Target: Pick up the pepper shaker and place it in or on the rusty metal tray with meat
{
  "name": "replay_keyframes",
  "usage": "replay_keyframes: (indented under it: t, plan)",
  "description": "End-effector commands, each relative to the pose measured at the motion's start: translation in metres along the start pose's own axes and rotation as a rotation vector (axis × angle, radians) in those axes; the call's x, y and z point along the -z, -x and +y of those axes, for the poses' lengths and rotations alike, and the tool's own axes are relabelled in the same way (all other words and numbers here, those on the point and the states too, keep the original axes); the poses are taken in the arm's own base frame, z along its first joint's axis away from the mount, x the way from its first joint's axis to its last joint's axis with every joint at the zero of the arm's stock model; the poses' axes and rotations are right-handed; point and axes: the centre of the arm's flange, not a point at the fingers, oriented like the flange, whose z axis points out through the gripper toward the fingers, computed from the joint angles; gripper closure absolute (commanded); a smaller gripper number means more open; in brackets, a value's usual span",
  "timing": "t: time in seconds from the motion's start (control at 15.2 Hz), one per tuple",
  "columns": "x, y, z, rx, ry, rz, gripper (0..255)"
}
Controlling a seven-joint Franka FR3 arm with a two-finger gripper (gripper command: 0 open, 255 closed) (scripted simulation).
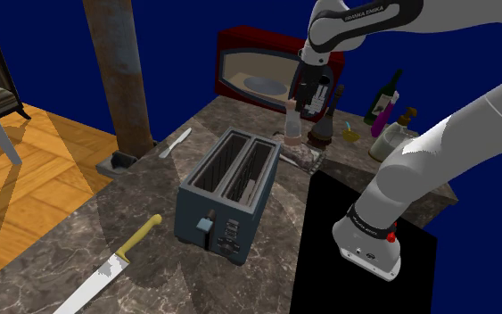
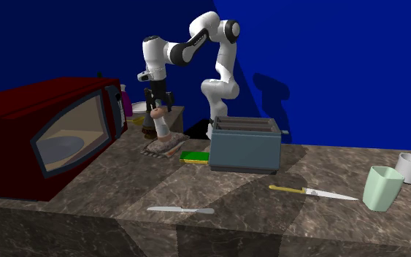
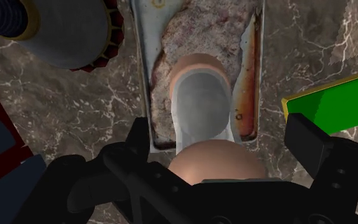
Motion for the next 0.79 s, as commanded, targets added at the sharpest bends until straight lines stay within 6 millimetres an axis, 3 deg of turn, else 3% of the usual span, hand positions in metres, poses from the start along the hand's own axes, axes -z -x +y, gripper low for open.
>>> replay_keyframes:
  t: [0.0,0.26,0.73]
  plan:
    - [0.0,0.0,0.0,0.0,0.0,0.0,0]
    - [0.05,0.0,0.0,0.0,0.0,0.0,0]
    - [0.05,0.0,0.0,0.0,0.0,0.0,0]
